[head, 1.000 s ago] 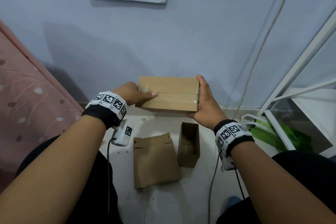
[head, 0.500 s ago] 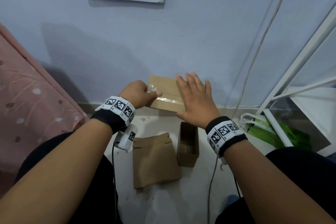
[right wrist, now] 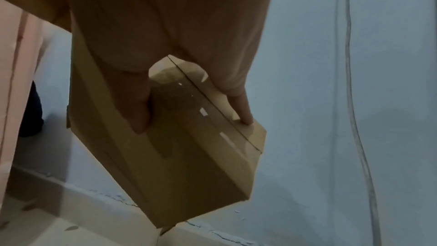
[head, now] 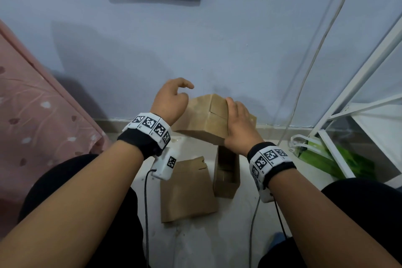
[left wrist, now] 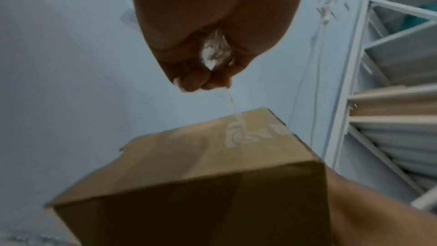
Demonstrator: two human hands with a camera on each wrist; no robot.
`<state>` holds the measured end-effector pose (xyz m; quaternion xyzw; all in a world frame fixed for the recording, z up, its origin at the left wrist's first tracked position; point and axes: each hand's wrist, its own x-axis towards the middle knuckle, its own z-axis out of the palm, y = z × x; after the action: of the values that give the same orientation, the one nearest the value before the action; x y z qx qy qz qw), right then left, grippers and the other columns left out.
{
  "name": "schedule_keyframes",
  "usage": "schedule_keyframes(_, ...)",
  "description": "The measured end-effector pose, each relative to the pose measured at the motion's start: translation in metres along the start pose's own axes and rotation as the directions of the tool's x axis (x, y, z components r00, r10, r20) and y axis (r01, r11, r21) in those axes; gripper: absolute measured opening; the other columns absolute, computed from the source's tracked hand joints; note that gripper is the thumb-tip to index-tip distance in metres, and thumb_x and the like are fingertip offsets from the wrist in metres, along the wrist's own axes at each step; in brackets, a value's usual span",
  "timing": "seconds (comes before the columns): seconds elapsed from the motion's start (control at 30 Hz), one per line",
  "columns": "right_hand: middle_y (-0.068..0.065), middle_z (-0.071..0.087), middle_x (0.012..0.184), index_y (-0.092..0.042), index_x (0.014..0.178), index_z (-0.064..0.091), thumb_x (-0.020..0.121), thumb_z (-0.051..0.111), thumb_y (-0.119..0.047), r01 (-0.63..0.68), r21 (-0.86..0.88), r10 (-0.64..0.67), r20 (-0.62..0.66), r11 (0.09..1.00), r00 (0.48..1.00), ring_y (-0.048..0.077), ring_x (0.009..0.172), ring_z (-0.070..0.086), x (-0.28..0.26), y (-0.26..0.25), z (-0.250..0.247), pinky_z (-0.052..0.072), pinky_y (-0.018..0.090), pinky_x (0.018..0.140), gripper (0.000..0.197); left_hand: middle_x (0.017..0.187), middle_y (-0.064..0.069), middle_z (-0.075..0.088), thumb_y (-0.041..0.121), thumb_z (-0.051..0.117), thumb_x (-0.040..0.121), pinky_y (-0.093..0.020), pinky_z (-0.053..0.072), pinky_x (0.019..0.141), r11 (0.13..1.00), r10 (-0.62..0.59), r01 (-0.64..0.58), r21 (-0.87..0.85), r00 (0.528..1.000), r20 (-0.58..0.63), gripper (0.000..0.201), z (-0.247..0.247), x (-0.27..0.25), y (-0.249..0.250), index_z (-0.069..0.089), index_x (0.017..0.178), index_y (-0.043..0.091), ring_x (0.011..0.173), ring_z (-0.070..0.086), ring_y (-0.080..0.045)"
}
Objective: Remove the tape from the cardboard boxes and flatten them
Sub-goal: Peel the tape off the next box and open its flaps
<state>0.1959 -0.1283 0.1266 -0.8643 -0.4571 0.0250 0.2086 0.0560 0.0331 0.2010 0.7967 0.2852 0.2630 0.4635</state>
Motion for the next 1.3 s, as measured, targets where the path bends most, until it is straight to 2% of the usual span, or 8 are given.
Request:
schedule_keyframes(0.1,0.003,0.023,0.145,-0.029,0.154,0.000,0.067,0.082,-0.014,0.001,0.059,0.002,-0.045,0.998,0.999,0.028,0.141,0.024,0.001,0.004,-0.002,0.032,0.059,0.114,0.120,0.126,0.005,0.055,0.012,0.041,0.073,-0.047,0.053,0.095,0.992,-0.080,0.069,-0.103,0.990,-0.113,0.039,-0.005,0.002,0.000,0.064,0.089,0.039,0.104,0.062,-0.036)
schedule_keyframes(0.3,0.006,0.023,0.148,-0.023,0.157,0.001,0.067,0.081,-0.017,-0.120,0.113,0.123,-0.018,0.986,0.992,0.029,0.143,0.025,-0.004,0.018,-0.006,0.034,0.058,0.114,0.120,0.134,-0.004,0.042,0.005,0.050,0.083,-0.026,0.045,0.081,0.960,-0.195,0.134,-0.245,0.950,-0.242,0.038,-0.023,0.014,-0.002,0.057,0.112,0.029,0.107,0.058,-0.020)
schedule_keyframes(0.53,0.006,0.024,0.149,-0.020,0.158,0.001,0.065,0.088,-0.022,-0.076,0.182,0.081,-0.016,0.980,0.997,0.028,0.143,0.025,-0.007,0.012,-0.004,0.034,0.048,0.116,0.128,0.136,0.000,0.048,0.005,0.054,0.083,-0.029,0.036,0.093,0.940,-0.197,0.150,-0.306,0.972,-0.130,0.045,-0.022,0.011,0.005,0.060,0.121,0.029,0.122,0.048,-0.016)
schedule_keyframes(0.73,-0.004,0.020,0.148,-0.030,0.156,-0.002,0.067,0.089,-0.020,-0.011,0.222,0.024,-0.055,0.975,0.998,0.025,0.143,0.024,-0.004,0.011,-0.002,0.034,0.048,0.118,0.127,0.142,-0.005,0.045,0.012,0.043,0.057,-0.036,0.037,0.106,0.893,-0.233,0.204,-0.401,0.972,-0.025,0.067,-0.019,0.006,0.015,0.061,0.120,0.030,0.127,0.044,-0.018)
schedule_keyframes(0.83,-0.001,0.023,0.149,-0.025,0.157,0.002,0.069,0.086,-0.017,0.018,0.204,0.000,-0.087,0.979,0.996,0.025,0.142,0.025,-0.004,0.011,-0.002,0.032,0.044,0.118,0.122,0.150,-0.009,0.037,0.004,0.039,0.066,-0.031,0.030,0.103,0.868,-0.217,0.206,-0.453,0.976,0.028,0.071,-0.019,0.004,0.017,0.057,0.132,0.022,0.133,0.035,-0.016)
schedule_keyframes(0.97,0.004,0.033,0.143,-0.024,0.155,0.008,0.063,0.085,-0.025,0.016,0.012,-0.014,-0.170,1.000,0.985,0.027,0.135,0.033,-0.004,0.007,-0.005,0.035,0.052,0.110,0.119,0.150,-0.008,0.039,-0.018,0.038,0.085,-0.033,0.054,0.095,0.890,-0.151,0.132,-0.436,0.989,-0.009,0.064,-0.016,0.006,0.009,0.058,0.128,0.025,0.113,0.059,-0.011)
schedule_keyframes(1.17,0.004,0.033,0.143,-0.025,0.156,0.008,0.062,0.084,-0.040,-0.017,-0.127,-0.001,-0.143,0.992,0.990,0.028,0.136,0.032,-0.005,0.003,-0.007,0.030,0.051,0.107,0.122,0.134,-0.015,0.053,-0.027,0.054,0.082,-0.045,0.063,0.077,0.887,-0.084,0.068,-0.456,0.996,-0.015,0.045,-0.013,0.007,0.004,0.059,0.115,0.004,0.084,0.075,-0.038)
schedule_keyframes(1.3,0.004,0.035,0.142,-0.025,0.156,0.008,0.060,0.085,-0.040,-0.031,-0.135,0.014,-0.123,0.990,0.992,0.028,0.135,0.034,-0.006,0.001,-0.008,0.033,0.051,0.107,0.124,0.121,-0.007,0.055,0.007,0.086,0.076,-0.036,0.061,0.063,0.962,-0.081,0.056,-0.267,0.993,-0.082,0.047,-0.014,0.005,0.005,0.061,0.116,0.011,0.071,0.071,-0.028)
